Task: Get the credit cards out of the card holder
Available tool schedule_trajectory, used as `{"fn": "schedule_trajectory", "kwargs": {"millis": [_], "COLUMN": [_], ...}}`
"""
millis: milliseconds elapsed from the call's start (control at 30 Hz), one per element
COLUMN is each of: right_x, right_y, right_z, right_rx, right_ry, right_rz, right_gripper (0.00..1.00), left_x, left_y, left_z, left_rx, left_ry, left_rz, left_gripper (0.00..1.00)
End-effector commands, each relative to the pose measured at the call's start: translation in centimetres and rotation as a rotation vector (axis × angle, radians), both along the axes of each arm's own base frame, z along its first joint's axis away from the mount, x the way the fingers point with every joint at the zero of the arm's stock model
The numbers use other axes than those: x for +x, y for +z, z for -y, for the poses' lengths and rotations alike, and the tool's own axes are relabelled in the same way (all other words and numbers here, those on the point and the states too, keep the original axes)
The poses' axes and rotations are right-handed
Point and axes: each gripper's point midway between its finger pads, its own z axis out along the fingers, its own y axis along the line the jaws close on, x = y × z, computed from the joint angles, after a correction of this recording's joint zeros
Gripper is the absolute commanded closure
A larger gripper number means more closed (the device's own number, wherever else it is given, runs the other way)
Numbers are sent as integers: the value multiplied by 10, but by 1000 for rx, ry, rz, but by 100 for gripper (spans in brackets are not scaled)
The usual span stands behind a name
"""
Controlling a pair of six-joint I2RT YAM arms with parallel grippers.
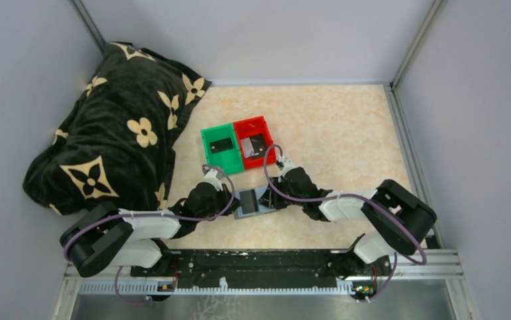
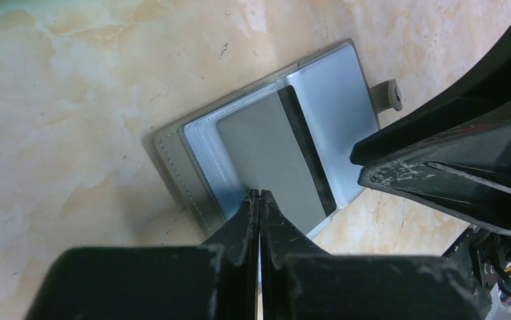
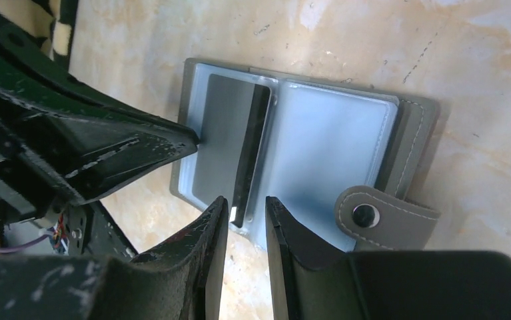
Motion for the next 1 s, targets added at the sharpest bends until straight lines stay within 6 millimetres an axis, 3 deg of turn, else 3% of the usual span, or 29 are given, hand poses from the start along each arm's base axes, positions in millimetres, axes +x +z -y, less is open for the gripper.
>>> {"fn": "schedule_trajectory", "kwargs": {"millis": [0, 700, 967], "right_x": [12, 7, 2], "right_y": [27, -6, 6], "right_z": [-29, -34, -39], "right_rx": [122, 119, 218], "right_ry": [33, 45, 77], "right_rz": [66, -2, -15], "right_gripper": [72, 73, 73], "left_x": [-3, -9, -9], "left_y": [-11, -26, -28], "left_z": [-15, -18, -15], "left_rx": [52, 71, 72], "left_ry": [27, 22, 15], "left_rz": [-14, -52, -61], "left_gripper": [100, 100, 100]}}
